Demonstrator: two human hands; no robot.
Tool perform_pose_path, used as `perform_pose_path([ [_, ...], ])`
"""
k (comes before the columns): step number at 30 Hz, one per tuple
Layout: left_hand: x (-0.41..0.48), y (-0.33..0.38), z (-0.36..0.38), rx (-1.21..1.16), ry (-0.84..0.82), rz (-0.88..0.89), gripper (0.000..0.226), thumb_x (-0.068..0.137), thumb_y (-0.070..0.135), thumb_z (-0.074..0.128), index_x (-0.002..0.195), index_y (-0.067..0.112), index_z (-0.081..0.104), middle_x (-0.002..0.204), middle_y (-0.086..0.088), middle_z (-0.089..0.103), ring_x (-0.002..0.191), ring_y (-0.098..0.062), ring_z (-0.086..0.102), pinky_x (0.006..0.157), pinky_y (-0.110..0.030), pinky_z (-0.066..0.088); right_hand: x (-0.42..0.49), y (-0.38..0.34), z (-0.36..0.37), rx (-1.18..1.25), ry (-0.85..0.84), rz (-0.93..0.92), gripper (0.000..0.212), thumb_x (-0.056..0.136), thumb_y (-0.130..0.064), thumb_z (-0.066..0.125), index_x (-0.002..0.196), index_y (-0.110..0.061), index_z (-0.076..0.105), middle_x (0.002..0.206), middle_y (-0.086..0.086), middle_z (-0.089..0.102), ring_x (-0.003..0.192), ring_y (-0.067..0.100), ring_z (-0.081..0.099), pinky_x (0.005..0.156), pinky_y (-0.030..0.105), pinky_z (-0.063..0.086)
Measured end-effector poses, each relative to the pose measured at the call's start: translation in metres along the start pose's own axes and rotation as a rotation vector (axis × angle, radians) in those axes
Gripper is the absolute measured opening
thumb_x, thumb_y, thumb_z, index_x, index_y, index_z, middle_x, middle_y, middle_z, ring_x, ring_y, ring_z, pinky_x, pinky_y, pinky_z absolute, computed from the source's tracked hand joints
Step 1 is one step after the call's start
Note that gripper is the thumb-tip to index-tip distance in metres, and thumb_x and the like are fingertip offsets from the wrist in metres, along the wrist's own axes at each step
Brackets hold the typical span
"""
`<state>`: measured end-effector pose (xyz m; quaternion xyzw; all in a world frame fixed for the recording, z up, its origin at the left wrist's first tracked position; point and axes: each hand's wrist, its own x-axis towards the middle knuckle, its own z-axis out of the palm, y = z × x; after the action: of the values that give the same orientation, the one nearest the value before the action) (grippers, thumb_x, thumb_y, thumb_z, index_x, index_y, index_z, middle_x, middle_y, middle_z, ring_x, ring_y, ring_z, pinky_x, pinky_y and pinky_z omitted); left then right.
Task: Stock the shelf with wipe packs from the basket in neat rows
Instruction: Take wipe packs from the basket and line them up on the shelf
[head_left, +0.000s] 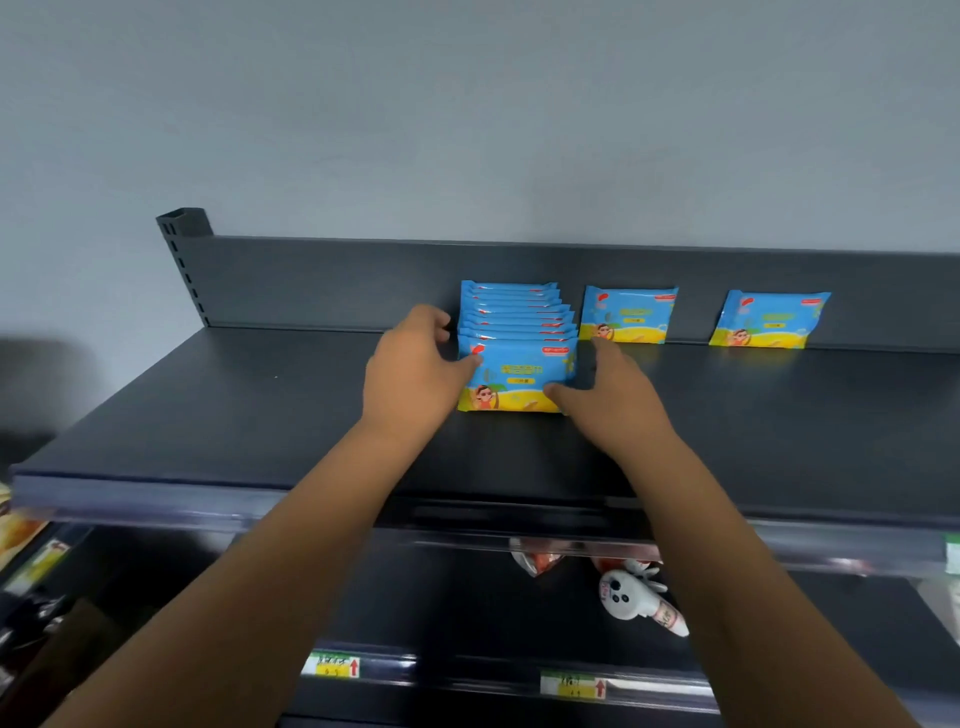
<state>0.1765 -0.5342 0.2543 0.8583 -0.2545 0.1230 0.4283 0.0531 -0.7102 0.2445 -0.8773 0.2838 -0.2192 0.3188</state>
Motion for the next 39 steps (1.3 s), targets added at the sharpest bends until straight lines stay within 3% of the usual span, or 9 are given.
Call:
perform_pose_path([
  [5, 0.001, -0.008, -0.026, 0.296, 0.003, 0.157, 0.05, 0.091, 0.046, 0.067, 0.13, 0.015, 0.062, 0.126, -0.007, 0.068, 0.124, -0.029, 0.058, 0.102, -0.044, 0.048, -0.021, -0.023, -0.001, 0.289, 0.315, -0.096, 0.053, 0.099, -0.034, 0.063, 0.148, -0.019, 0.049, 0.137, -0.004, 0.059, 0.126, 0.012, 0.056, 0.104, 0.037, 0.049],
  [7, -0.003, -0.014, -0.035, 0.381, 0.012, 0.169, 0.049, 0.094, 0.047, 0.063, 0.129, 0.012, 0.063, 0.128, -0.015, 0.067, 0.135, -0.033, 0.051, 0.111, -0.048, 0.042, -0.03, -0.038, 0.005, 0.283, 0.313, -0.231, 0.046, 0.101, -0.035, 0.058, 0.144, -0.019, 0.053, 0.136, -0.005, 0.06, 0.125, 0.01, 0.055, 0.107, 0.032, 0.046],
  [10, -0.019, -0.021, -0.046, 0.43, 0.049, 0.143, 0.054, 0.097, 0.054, 0.052, 0.129, 0.012, 0.063, 0.132, -0.017, 0.066, 0.143, -0.034, 0.044, 0.116, -0.049, 0.035, -0.038, -0.058, 0.019, 0.173, 0.192, -0.432, 0.045, 0.103, -0.038, 0.055, 0.142, -0.017, 0.055, 0.14, -0.003, 0.058, 0.132, 0.014, 0.05, 0.109, 0.031, 0.04],
  [16, -0.07, -0.047, -0.077, 0.509, 0.094, 0.008, 0.07, 0.099, 0.064, 0.026, 0.14, 0.015, 0.057, 0.146, -0.006, 0.057, 0.148, -0.03, 0.035, 0.12, -0.051, 0.027, -0.06, -0.092, 0.065, -0.015, 0.006, -0.67, 0.054, 0.102, -0.049, 0.044, 0.141, -0.014, 0.058, 0.141, 0.004, 0.06, 0.139, 0.025, 0.048, 0.115, 0.046, 0.038],
  [19, -0.102, -0.076, -0.1, 0.588, 0.07, -0.083, 0.074, 0.098, 0.065, 0.019, 0.145, 0.018, 0.052, 0.153, -0.003, 0.05, 0.151, -0.027, 0.031, 0.122, -0.049, 0.023, -0.082, -0.113, 0.097, 0.078, -0.115, -0.721, 0.05, 0.104, -0.046, 0.048, 0.143, -0.015, 0.057, 0.147, 0.003, 0.056, 0.146, 0.021, 0.041, 0.119, 0.041, 0.034],
  [23, -0.157, -0.111, -0.144, 0.645, 0.098, -0.198, 0.071, 0.098, 0.064, 0.019, 0.148, 0.022, 0.049, 0.157, 0.0, 0.045, 0.152, -0.025, 0.028, 0.122, -0.052, 0.026, -0.122, -0.153, 0.143, 0.277, -0.393, -0.793, 0.046, 0.106, -0.038, 0.051, 0.147, -0.018, 0.053, 0.154, -0.003, 0.049, 0.15, 0.01, 0.031, 0.115, 0.026, 0.032],
  [27, -0.218, -0.147, -0.186, 0.687, 0.171, -0.414, 0.071, 0.098, 0.065, 0.019, 0.146, 0.022, 0.05, 0.157, 0.001, 0.045, 0.151, -0.024, 0.029, 0.121, -0.051, 0.026, -0.168, -0.182, 0.198, 0.252, -0.536, -0.914, 0.049, 0.105, -0.041, 0.049, 0.148, -0.018, 0.05, 0.154, -0.001, 0.049, 0.148, 0.014, 0.035, 0.114, 0.035, 0.037],
  [33, -0.295, -0.211, -0.22, 0.748, 0.122, -0.725, 0.074, 0.099, 0.067, 0.019, 0.153, 0.021, 0.04, 0.162, 0.002, 0.036, 0.155, -0.023, 0.019, 0.125, -0.046, 0.019, -0.235, -0.199, 0.277, 0.151, -0.795, -0.965, 0.056, 0.106, -0.046, 0.043, 0.155, -0.02, 0.039, 0.162, -0.004, 0.036, 0.153, 0.012, 0.024, 0.121, 0.033, 0.028],
  [39, -0.359, -0.28, -0.246, 0.724, 0.05, -0.923, 0.069, 0.102, 0.062, 0.028, 0.154, 0.019, 0.038, 0.163, 0.0, 0.034, 0.155, -0.024, 0.018, 0.125, -0.045, 0.019, -0.285, -0.218, 0.344, 0.052, -0.942, -0.985, 0.051, 0.105, -0.042, 0.047, 0.15, -0.017, 0.044, 0.155, 0.0, 0.045, 0.149, 0.019, 0.034, 0.118, 0.04, 0.036],
])
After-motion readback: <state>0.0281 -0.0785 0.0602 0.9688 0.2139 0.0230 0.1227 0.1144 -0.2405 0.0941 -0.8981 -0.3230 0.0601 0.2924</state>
